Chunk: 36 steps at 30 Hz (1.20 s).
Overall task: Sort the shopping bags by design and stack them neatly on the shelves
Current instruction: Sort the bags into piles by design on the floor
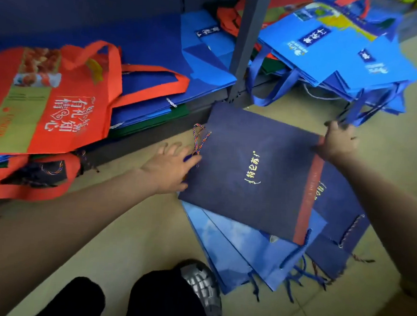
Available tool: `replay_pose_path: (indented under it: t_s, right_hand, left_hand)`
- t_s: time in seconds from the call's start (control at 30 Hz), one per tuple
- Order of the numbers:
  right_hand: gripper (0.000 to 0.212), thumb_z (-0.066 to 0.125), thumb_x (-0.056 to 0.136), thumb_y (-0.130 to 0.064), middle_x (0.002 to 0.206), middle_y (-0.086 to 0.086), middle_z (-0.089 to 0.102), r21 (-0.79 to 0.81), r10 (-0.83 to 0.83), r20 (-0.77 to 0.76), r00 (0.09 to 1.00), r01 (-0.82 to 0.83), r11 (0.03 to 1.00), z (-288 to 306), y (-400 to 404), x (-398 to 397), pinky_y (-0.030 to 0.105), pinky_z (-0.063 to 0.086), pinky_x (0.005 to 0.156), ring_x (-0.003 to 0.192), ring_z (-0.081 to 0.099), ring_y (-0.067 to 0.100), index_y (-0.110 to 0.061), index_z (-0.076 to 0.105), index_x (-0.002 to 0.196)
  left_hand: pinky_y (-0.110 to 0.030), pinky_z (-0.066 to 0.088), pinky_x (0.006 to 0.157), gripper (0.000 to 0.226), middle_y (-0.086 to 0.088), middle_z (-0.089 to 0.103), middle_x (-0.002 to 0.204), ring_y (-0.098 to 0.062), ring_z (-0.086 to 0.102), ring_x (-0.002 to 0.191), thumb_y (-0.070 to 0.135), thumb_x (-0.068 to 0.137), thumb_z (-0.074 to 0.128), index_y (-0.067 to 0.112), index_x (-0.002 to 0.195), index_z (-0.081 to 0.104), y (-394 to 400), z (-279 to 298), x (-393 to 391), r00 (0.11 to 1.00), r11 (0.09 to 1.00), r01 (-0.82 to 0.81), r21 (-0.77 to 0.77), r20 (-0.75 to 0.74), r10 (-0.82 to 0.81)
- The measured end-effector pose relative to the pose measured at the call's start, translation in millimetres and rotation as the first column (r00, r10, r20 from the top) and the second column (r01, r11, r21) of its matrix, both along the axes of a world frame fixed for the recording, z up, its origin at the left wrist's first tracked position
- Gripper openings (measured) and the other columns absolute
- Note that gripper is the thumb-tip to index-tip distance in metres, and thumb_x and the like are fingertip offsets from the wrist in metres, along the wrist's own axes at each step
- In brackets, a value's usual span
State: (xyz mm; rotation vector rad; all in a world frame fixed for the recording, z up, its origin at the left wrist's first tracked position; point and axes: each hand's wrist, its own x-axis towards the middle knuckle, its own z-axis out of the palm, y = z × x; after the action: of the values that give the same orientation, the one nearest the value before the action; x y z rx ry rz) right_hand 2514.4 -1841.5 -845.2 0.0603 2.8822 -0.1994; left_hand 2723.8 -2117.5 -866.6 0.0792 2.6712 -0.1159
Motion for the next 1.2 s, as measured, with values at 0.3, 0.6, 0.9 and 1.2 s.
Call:
replay_pose_path:
  t_s: [0.3,0.6,0.9,1.2]
  right_hand:
    - [0.09,0.078,0.072,-0.03,0.142,0.02,0.034,-0.267,-0.367,0.432,0.824,0.506,0.82,-99,25,81,0.049,0.034,0.105,0.128,0.037,0.038,-0.008,0.025,0.141]
    - [0.054,0.039,0.084,0.001,0.125,0.003,0.055,-0.715,-0.611,0.067,0.789,0.465,0.522,-44,14,60,0.04,0.032,0.105,0.106,0.052,0.021,-0.023,0.048,0.131]
    - [0.032,0.048,0.081,-0.007,0.083,-0.027,0.063,-0.789,-0.146,-0.371,0.917,-0.229,0.57,152,54,21,0.01,0.039,0.08,0.069,0.051,-0.022,-0.027,0.056,0.105]
    - [0.043,0.047,0.089,-0.001,0.111,0.015,0.061,0.122,0.684,-0.237,0.69,-0.677,0.726,197,7,0,0.039,0.03,0.093,0.112,0.049,0.033,-0.022,0.062,0.123]
  left_hand:
    - [-0.031,0.028,0.11,0.076,-0.016,0.019,0.15,-0.027,0.029,0.136,0.026,0.084,0.064,0.016,0.147,0.023,29,-67,10,0.867,0.703,-0.495,0.51,0.237,0.439]
    - [-0.025,0.038,0.088,0.046,-0.009,0.054,0.109,-0.026,0.051,0.105,0.014,0.084,0.064,0.008,0.127,0.047,35,-41,15,0.784,0.548,-0.597,0.586,0.281,0.553]
    - [-0.028,0.041,0.088,0.035,-0.006,0.054,0.108,-0.019,0.054,0.092,0.002,0.085,0.056,0.005,0.119,0.051,66,58,-15,0.799,0.453,-0.351,0.82,0.01,0.601]
    - [-0.035,0.041,0.096,0.041,-0.009,0.047,0.129,-0.023,0.05,0.117,0.011,0.089,0.054,0.011,0.129,0.046,65,48,-14,0.829,0.613,-0.337,0.714,-0.083,0.553]
